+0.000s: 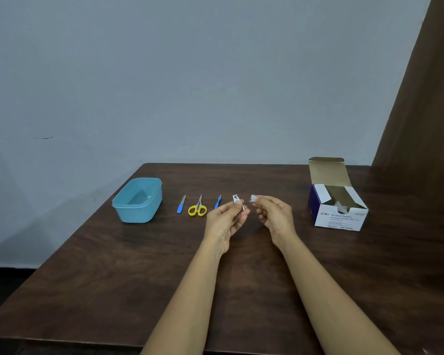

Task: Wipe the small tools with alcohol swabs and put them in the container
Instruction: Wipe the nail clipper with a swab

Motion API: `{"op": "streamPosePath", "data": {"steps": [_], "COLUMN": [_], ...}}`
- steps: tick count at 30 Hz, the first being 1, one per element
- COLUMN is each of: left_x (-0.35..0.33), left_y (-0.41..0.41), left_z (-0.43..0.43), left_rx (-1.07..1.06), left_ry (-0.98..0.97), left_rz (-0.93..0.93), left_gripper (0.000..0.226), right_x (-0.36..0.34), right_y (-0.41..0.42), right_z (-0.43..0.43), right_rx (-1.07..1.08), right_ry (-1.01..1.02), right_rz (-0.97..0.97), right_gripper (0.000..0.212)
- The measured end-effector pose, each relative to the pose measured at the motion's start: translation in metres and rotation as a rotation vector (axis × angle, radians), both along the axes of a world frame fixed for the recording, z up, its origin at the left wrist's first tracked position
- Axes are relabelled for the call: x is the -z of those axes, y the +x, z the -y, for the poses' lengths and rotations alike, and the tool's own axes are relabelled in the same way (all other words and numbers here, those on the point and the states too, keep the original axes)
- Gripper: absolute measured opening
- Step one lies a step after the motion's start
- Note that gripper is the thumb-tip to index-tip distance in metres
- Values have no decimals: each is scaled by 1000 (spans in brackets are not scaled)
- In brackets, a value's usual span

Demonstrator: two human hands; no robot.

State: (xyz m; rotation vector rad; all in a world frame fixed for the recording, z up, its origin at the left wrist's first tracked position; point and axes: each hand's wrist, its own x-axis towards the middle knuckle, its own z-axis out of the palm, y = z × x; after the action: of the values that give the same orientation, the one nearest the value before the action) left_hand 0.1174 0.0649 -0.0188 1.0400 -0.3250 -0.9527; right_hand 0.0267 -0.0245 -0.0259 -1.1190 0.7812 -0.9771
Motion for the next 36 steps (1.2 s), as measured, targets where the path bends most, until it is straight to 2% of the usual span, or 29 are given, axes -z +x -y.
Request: {"op": "streamPosePath", "data": {"steps": [5, 15, 20, 26, 30, 36], "left_x": [-1, 1, 1, 1, 3, 4], "left_y": [1, 2, 2, 2, 3, 1], "left_z": [1, 1, 0, 0, 1, 0], "left_rx": [-18, -80, -133, -161, -174, -162], "left_ry": [-13, -39, -33, -10, 1, 48], "left_rz": [-15, 85, 71, 87, 128, 267], "left_gripper": [16, 17, 24, 22, 23, 19], "right_x": [3, 3, 0, -1, -2, 0], "right_y": [2, 4, 4, 3, 3, 3], "right_z": [1, 0, -3, -2, -2, -2], "right_rx": [-24, -169, -272, -327, -338, -347], "right_ry": [-48, -85, -20, 64, 100, 23], "right_rz": [-37, -65, -25, 4, -2, -68], "right_gripper": [10, 12, 12, 17, 20, 8]}}
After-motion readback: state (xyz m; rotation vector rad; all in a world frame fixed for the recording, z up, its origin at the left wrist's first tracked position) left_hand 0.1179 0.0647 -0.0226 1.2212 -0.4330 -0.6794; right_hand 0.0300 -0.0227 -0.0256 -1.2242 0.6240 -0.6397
